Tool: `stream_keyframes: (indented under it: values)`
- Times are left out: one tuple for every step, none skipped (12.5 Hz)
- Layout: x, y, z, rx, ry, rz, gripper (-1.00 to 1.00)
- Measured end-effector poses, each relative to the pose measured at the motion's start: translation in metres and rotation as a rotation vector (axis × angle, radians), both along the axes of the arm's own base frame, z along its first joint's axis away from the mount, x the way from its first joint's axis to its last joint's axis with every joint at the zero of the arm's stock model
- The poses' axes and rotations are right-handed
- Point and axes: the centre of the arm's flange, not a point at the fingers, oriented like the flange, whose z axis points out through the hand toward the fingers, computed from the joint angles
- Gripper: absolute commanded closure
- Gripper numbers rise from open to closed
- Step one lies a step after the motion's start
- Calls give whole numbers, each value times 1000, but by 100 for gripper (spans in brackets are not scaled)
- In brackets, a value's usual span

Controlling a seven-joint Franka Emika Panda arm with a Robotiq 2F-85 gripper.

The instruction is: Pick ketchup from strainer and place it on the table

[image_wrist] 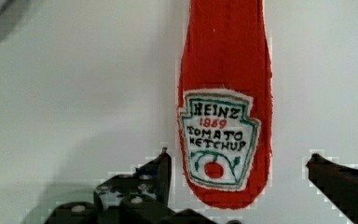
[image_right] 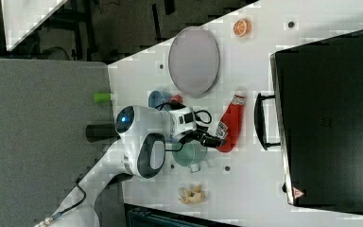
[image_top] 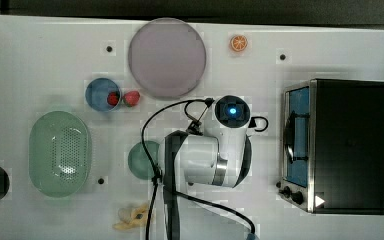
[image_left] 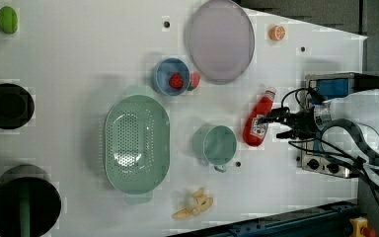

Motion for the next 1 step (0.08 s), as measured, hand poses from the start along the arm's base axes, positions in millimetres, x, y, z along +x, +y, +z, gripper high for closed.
stream_keyframes:
  values:
    - [3, 2, 6, 0, -7, 5, -100]
